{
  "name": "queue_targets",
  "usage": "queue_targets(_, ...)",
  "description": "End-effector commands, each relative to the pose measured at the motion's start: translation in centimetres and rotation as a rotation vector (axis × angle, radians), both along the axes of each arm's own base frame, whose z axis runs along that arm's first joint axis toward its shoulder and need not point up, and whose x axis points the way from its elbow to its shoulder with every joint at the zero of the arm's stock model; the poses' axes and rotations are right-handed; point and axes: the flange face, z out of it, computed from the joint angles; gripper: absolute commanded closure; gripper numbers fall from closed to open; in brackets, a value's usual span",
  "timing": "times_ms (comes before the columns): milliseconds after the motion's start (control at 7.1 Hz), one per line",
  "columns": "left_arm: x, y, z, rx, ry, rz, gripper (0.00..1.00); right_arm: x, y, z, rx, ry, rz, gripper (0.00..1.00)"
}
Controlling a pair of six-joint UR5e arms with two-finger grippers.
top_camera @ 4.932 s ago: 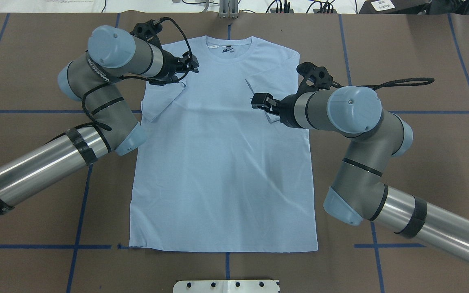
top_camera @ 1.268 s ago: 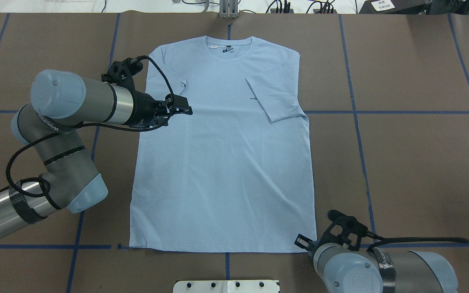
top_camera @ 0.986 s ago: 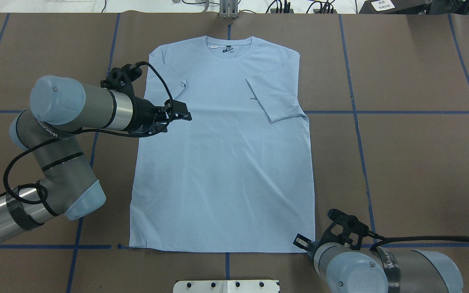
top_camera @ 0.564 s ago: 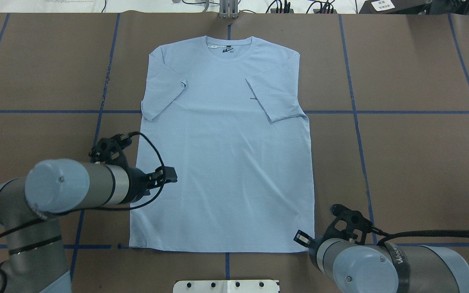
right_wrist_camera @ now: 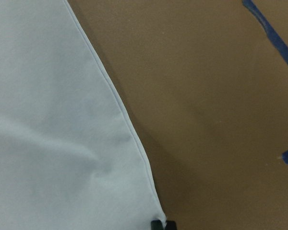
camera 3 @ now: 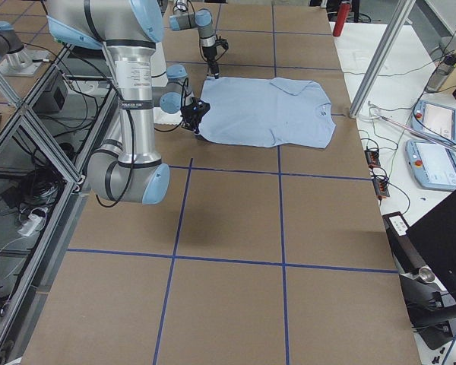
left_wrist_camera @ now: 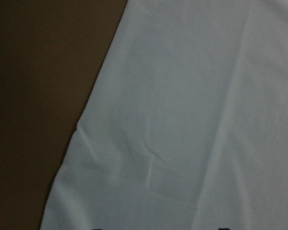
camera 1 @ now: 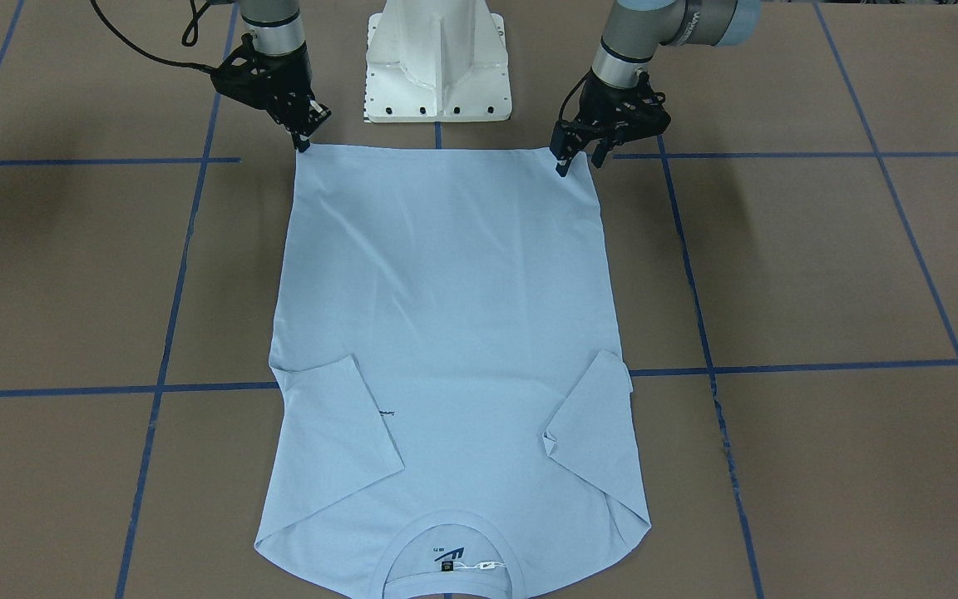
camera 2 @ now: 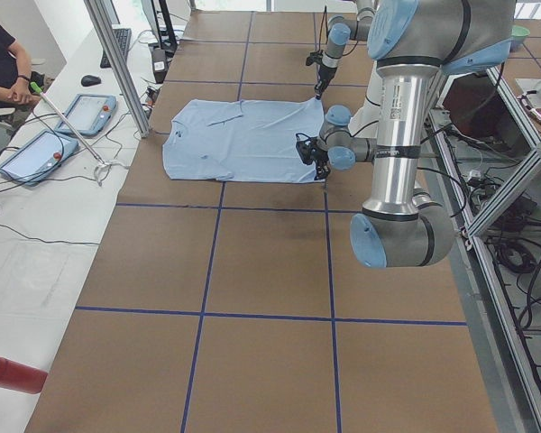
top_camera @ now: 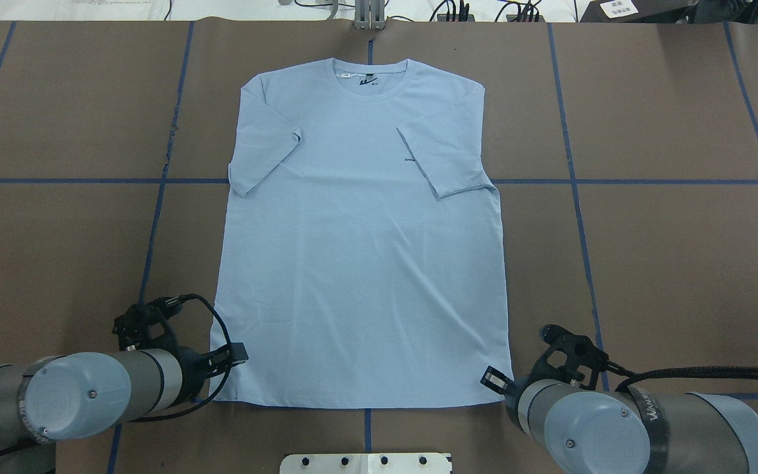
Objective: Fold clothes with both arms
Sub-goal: 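Grasp both hem corners nearest the robot with both grippers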
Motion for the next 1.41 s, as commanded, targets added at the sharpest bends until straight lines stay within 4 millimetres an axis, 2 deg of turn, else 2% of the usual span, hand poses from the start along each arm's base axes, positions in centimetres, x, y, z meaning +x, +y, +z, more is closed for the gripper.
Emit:
queue_targets(0,0.3,0.7,0.6,-0.007,-0.026,0.002,0.33,0.0,0.0,0.0,0.001,0.001,-0.001,1.00)
queue_targets(564,1.1,2.9,0.6,-0.051,-0.031,0.015,0.41,0.0,0.0,0.1,0.001,0.002,0.001,1.00)
queue_targets(705,1.2,2.9,0.6,-0.053,-0.031,0.017,0.49,0.0,0.0,0.1,0.001,0.002,0.001,1.00)
queue_targets(846,1.2,2.9,0.6,-0.073,-0.026,0.001,0.79,0.0,0.0,0.1,0.001,0.002,0.001,1.00)
queue_targets(986,1.1,2.9,0.3,-0.078,-0.019,-0.003,1.00,0.0,0.0,0.0,0.001,0.001,0.001,1.00)
queue_targets(1268,1.0,2.9,0.2,-0.078,-0.017,-0.005,1.00,0.0,0.0,0.0,0.001,0.001,0.001,1.00)
